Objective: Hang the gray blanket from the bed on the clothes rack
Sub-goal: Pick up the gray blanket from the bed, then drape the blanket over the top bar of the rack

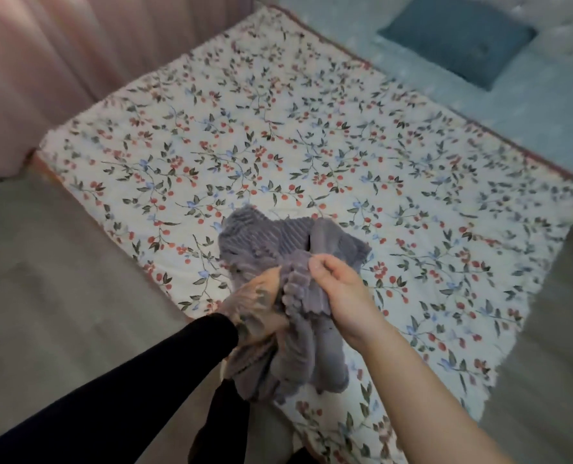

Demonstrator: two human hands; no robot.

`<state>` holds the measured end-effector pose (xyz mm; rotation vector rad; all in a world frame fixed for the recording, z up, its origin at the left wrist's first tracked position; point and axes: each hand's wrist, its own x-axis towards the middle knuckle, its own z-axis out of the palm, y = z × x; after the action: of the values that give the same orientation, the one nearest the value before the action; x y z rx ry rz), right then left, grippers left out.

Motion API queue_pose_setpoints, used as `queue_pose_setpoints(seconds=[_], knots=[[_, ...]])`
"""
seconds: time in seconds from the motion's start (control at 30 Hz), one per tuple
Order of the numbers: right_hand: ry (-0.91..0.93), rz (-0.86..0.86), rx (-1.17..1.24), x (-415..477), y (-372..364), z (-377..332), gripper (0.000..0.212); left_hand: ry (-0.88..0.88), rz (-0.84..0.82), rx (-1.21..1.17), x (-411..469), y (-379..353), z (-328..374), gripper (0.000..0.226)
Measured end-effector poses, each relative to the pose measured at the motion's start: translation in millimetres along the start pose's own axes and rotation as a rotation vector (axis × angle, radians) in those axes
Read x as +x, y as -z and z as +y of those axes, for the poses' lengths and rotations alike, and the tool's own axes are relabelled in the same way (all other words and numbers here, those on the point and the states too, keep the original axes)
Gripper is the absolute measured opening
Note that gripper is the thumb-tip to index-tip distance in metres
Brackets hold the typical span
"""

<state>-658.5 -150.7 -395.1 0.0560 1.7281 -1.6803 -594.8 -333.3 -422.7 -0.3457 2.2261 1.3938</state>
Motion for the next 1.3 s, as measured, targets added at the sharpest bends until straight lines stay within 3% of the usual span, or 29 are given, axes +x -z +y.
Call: queue_pose_setpoints(seconds=[0.1, 0.17, 0.23, 0.37, 0.43, 0.53, 0.6, 0.73, 0.83, 0.97, 1.07, 1.2, 1.3], knots=[[0.145, -0.051, 0.036, -30.5, -7.7, -61.9, 0.033, 0.061, 0.239, -0.312, -39.0, 18.9, 50.2, 0.049], [0.229, -0.123, 0.059, -61.0, -11.1, -106.5, 0.040, -0.031, 0.328, -0.197, -60.8, 35.2, 84.4, 0.046], [0.363, -0.179, -0.073, -98.6, -13.8, -152.6, 0.053, -0.169, 0.419, -0.220, -93.4, 50.8, 132.8, 0.040], [0.603, -0.183, -0.428, -155.7, -23.1, -212.3, 0.097, -0.402, 0.894, -0.167, -177.7, 81.7, 220.0, 0.040], [0.699, -0.234, -0.622, -176.0, -35.2, -234.4, 0.091, -0.441, 1.004, -0.181, -219.5, 95.5, 243.1, 0.042], [0.754, -0.212, -0.818, -186.7, -55.9, -260.9, 0.053, -0.514, 1.107, -0.137, -266.2, 115.5, 257.6, 0.021], [0.767, -0.263, -0.737, -190.7, -73.8, -279.5, 0.027, -0.513, 1.175, -0.094, -304.9, 129.9, 257.2, 0.023], [0.811, -0.416, -0.471, -209.2, -133.4, -315.9, 0.008, -0.426, 1.301, -0.069, -390.9, 165.5, 235.9, 0.050], [0.799, -0.600, -0.420, -229.3, -196.1, -330.8, 0.029, -0.346, 1.432, -0.063, -451.9, 184.7, 206.3, 0.053], [0.692, -0.775, -0.251, -251.9, -288.8, -336.1, 0.017, -0.199, 1.611, -0.097, -519.1, 198.9, 162.9, 0.061], [0.620, -0.889, -0.111, -268.3, -352.8, -335.8, 0.022, -0.131, 1.651, -0.098, -558.9, 205.0, 135.8, 0.064], [0.573, -0.999, -0.025, -293.0, -445.1, -335.7, 0.026, -0.111, 1.764, -0.117, -616.0, 226.9, 109.6, 0.035], [0.582, -1.179, -0.066, -309.5, -499.3, -330.9, 0.024, -0.180, 1.802, -0.155, -647.7, 255.6, 97.7, 0.047]])
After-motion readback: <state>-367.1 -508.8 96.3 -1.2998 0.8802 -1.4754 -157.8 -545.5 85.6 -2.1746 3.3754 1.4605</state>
